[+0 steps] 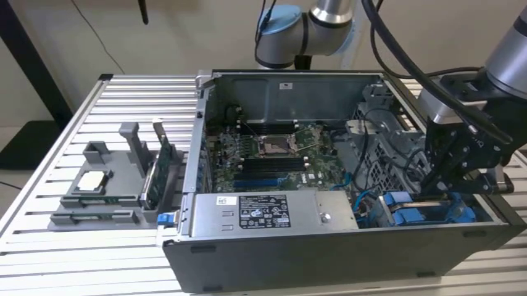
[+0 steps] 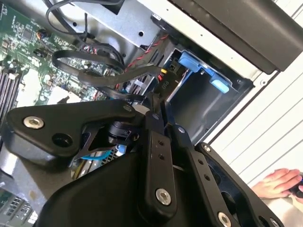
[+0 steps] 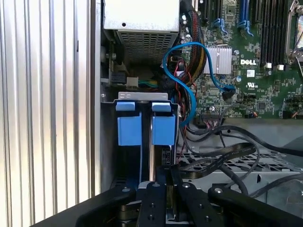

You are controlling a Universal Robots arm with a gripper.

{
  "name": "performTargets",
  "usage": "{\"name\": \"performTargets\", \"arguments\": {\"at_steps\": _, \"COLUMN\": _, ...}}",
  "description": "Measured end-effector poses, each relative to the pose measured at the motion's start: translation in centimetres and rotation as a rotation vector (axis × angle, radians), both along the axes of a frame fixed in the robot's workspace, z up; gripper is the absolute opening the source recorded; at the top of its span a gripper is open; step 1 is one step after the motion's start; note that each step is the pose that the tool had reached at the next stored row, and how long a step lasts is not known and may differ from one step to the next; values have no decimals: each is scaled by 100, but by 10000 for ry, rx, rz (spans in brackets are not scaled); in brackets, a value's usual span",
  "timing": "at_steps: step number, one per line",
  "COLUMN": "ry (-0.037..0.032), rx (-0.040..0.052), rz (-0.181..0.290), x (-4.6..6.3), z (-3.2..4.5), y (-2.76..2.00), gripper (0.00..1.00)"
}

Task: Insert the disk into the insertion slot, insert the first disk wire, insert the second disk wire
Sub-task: 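Insert the second disk wire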

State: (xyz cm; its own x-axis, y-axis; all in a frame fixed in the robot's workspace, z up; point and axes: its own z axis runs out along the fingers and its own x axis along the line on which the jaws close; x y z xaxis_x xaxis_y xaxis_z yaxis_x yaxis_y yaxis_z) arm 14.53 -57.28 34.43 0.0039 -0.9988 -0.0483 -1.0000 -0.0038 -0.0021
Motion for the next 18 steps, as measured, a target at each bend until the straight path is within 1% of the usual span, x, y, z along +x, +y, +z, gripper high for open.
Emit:
{"name": "performTargets", "arguments": {"at_steps": 6, "ry": 0, "rx": 77, "rz": 1, "x": 6, "z": -15, "y": 0, "gripper": 16}}
{"name": "performTargets", "arguments": {"at_steps": 14, "ry": 0, "rx": 150, "rz": 1, "x": 7, "z": -53, "y": 0, "gripper": 16}}
{"name": "performTargets", "arguments": {"at_steps": 16, "ry": 0, "rx": 169, "rz": 1, "x": 7, "z": -60, "y": 0, "gripper": 17}}
{"name": "performTargets", "arguments": {"at_steps": 17, "ry": 0, "rx": 174, "rz": 1, "x": 7, "z": -59, "y": 0, "gripper": 24}}
{"name": "performTargets", "arguments": {"at_steps": 18, "ry": 0, "rx": 182, "rz": 1, "x": 7, "z": -56, "y": 0, "gripper": 24}}
